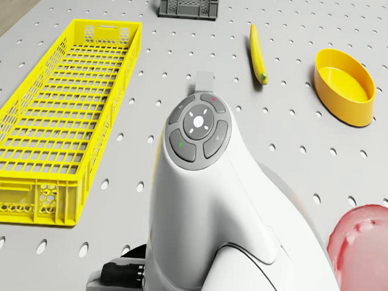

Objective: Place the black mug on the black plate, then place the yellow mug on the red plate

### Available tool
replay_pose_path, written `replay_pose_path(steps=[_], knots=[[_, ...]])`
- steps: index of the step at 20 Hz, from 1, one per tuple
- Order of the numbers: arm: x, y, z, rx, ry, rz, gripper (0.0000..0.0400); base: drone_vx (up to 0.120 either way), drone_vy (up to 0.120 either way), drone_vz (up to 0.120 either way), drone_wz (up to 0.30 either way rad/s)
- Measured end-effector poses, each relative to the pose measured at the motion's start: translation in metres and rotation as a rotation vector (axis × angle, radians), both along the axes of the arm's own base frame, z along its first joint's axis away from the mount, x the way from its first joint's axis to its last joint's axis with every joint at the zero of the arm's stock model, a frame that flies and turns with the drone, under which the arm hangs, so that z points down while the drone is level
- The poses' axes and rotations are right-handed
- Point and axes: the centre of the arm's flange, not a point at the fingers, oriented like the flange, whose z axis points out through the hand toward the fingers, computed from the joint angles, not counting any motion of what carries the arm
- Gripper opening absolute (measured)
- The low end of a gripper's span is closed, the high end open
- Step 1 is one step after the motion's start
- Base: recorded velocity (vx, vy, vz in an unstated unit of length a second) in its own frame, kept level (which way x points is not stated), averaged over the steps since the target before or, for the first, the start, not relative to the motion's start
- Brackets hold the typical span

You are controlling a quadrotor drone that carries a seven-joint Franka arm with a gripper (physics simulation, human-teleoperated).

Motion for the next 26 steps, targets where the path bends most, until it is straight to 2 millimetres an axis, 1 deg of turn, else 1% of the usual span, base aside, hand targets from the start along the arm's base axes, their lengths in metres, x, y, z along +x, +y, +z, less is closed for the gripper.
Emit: replay_pose_path(steps=[10,22,23,24,25,26], knots=[[0.000,0.000,0.036,0.000,0.000,0.000,0.0100,0.000,0.000,0.000,0.000],[0.000,0.000,0.071,0.000,0.000,0.000,0.0100,0.000,0.000,0.000,0.000],[0.000,0.000,0.073,0.000,0.000,0.000,0.0166,0.000,0.000,0.000,0.000],[0.000,0.000,0.074,0.000,0.000,0.000,0.0218,0.000,0.000,0.000,0.000],[0.000,0.000,0.074,0.000,0.000,0.000,0.0258,0.000,0.000,0.000,0.000],[0.000,0.000,0.072,0.000,0.000,0.000,0.0289,0.000,0.000,0.000,0.000]])
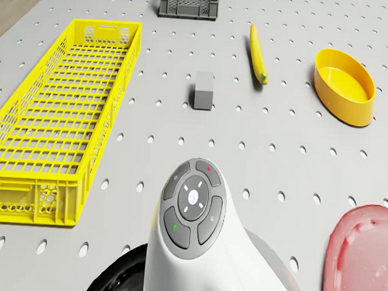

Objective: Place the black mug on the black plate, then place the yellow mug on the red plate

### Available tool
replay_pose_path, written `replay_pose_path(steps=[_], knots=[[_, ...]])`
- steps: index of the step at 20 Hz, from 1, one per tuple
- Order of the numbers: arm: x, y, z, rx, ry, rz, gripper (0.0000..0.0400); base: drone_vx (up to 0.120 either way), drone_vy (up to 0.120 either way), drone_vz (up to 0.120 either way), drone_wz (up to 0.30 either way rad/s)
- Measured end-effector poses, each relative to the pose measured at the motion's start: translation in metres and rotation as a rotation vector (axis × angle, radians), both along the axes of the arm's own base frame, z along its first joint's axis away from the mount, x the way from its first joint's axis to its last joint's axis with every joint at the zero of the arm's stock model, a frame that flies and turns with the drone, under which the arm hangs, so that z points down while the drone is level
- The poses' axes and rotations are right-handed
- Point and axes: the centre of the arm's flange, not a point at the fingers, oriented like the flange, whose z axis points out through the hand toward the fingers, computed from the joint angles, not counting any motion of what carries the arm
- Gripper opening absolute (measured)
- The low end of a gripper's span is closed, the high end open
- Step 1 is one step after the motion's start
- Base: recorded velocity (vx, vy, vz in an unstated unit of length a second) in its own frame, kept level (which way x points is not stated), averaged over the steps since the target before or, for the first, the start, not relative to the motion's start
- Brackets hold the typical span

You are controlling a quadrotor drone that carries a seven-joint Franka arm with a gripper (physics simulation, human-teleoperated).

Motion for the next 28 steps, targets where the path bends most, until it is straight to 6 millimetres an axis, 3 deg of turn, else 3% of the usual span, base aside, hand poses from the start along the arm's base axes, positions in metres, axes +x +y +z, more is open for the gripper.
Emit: replay_pose_path(steps=[3,8,16,24,28], knots=[[0.000,0.000,-0.008,0.000,0.000,0.000,0.0348,0.000,0.000,0.000,0.000],[0.000,0.000,-0.029,0.000,0.000,0.000,0.0385,0.000,0.000,0.000,0.000],[0.000,0.000,-0.055,0.000,0.000,0.000,0.0398,0.000,0.000,0.105,0.000],[0.000,0.000,-0.061,0.000,0.000,0.000,0.0400,0.000,0.000,0.115,0.000],[0.000,0.000,-0.062,0.000,0.000,0.000,0.0400,-0.090,0.110,0.000,0.000]])
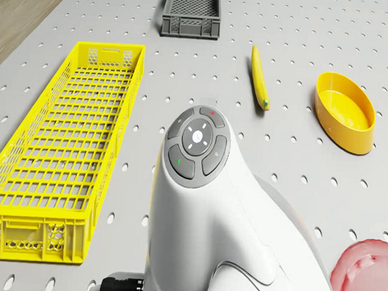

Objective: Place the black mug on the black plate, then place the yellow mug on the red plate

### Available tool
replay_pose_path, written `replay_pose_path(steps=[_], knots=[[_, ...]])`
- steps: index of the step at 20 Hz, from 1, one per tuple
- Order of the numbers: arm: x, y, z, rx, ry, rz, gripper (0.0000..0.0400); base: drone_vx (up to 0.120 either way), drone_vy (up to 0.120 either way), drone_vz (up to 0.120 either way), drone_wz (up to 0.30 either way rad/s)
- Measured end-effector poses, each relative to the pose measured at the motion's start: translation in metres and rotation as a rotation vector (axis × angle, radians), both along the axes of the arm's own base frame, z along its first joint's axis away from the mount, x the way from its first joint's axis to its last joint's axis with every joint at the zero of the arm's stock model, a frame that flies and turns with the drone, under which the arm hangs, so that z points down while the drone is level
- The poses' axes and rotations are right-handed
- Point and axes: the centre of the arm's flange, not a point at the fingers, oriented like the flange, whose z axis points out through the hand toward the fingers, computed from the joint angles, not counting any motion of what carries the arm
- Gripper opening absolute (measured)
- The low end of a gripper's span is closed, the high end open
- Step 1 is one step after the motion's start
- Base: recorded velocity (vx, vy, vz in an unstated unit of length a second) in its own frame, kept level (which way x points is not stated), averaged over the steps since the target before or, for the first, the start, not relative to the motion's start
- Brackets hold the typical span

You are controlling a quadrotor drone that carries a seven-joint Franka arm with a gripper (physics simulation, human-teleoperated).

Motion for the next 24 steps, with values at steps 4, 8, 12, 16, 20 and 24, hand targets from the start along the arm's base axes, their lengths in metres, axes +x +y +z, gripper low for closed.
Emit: replay_pose_path(steps=[4,8,12,16,20,24], knots=[[0.0000,0.0000,-0.0003,0.000,0.000,0.000,0.0400,-0.120,0.120,0.000,0.000],[0.0000,0.0000,-0.0004,0.000,0.000,0.000,0.0400,-0.120,0.120,0.000,0.000],[0.0000,0.0000,-0.0004,0.000,0.000,0.000,0.0400,-0.120,0.120,0.000,0.000],[0.0000,0.0000,-0.0004,0.000,0.000,0.000,0.0400,-0.120,0.120,0.000,0.000],[0.0000,0.0000,-0.0005,0.000,0.000,0.000,0.0400,-0.120,0.120,0.000,0.000],[0.0000,0.0000,-0.0005,0.000,0.000,0.000,0.0400,-0.120,0.120,0.000,0.000]])
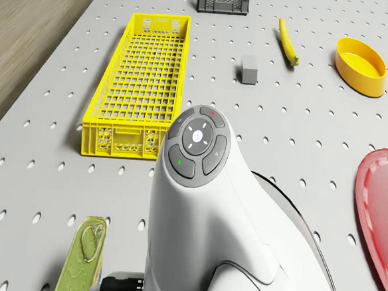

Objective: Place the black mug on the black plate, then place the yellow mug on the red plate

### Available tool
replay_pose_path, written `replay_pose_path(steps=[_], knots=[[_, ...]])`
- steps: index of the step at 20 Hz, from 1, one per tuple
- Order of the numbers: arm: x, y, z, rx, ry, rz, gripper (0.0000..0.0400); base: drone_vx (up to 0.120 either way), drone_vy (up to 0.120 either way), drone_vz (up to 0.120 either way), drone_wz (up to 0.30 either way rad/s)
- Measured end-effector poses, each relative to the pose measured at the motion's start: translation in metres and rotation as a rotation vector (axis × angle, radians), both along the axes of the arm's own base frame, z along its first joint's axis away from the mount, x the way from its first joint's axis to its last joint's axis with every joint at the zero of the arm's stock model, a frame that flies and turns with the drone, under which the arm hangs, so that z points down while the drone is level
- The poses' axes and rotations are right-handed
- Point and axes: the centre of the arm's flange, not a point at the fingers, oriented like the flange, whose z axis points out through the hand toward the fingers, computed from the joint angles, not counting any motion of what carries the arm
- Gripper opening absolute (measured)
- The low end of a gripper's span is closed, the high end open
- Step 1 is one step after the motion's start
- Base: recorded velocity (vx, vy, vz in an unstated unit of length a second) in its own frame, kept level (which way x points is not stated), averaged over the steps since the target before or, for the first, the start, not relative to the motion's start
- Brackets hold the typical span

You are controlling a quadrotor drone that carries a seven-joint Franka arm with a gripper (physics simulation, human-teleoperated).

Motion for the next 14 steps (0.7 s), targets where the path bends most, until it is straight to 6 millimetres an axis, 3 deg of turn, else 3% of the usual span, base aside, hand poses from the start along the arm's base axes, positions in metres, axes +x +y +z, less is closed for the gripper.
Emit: replay_pose_path(steps=[14], knots=[[0.0000,0.0000,0.0000,0.000,0.000,0.000,0.0400,-0.120,0.120,0.000,0.000]])
